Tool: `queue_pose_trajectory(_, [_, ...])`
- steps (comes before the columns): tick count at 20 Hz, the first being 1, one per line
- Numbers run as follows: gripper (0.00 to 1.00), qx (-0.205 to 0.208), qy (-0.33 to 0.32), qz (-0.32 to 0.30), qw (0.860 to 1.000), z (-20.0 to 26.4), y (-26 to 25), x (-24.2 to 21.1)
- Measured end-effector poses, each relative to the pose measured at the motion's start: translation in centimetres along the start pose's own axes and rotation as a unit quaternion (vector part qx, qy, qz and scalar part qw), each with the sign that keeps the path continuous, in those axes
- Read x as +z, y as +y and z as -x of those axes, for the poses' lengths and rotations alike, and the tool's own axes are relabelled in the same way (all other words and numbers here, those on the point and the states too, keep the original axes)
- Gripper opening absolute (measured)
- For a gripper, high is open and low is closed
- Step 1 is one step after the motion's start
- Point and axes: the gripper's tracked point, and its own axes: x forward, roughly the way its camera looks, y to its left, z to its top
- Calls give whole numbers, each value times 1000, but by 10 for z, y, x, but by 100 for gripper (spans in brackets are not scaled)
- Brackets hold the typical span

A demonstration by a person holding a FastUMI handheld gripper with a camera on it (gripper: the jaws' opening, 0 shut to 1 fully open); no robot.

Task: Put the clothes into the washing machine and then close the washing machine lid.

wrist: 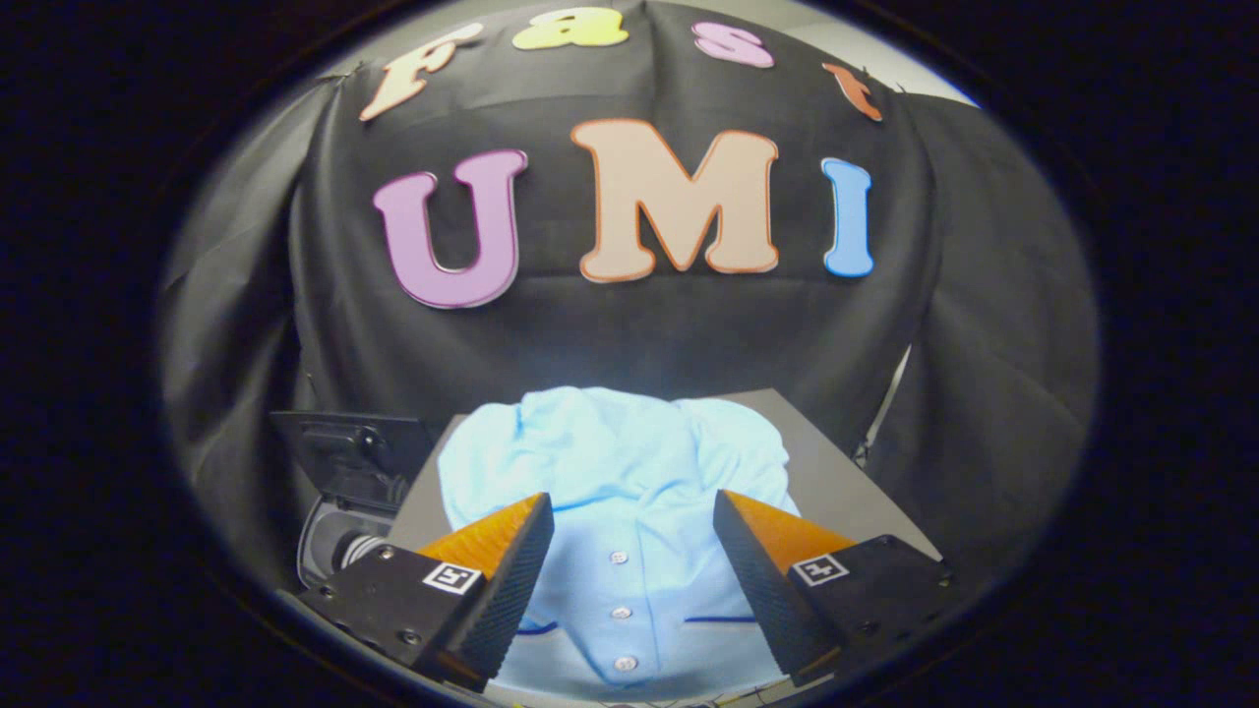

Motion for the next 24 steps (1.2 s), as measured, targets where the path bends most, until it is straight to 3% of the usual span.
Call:
queue_pose_trajectory(3, [98, -4, 72, -12, 997, -16, -2, -28])
queue_pose_trajectory(4, [98, -8, 45, -18, 999, -17, -4, -16])
queue_pose_trajectory(5, [98, -16, 60, -21, 998, -26, -7, -17])
queue_pose_trajectory(6, [86, -17, 66, -17, 998, -23, -7, -21])
queue_pose_trajectory(7, [81, -13, 51, -11, 999, -25, -5, -15])
queue_pose_trajectory(12, [13, 7, 6, -36, 999, -24, 1, -15])
queue_pose_trajectory(13, [8, 13, 10, -58, 998, -21, 3, -19])
queue_pose_trajectory(16, [1, 14, 4, -107, 994, -12, 3, -20])
queue_pose_trajectory(20, [0, 4, -2, -79, 997, -9, 0, -13])
queue_pose_trajectory(24, [0, 22, -20, -93, 995, -9, 2, -8])
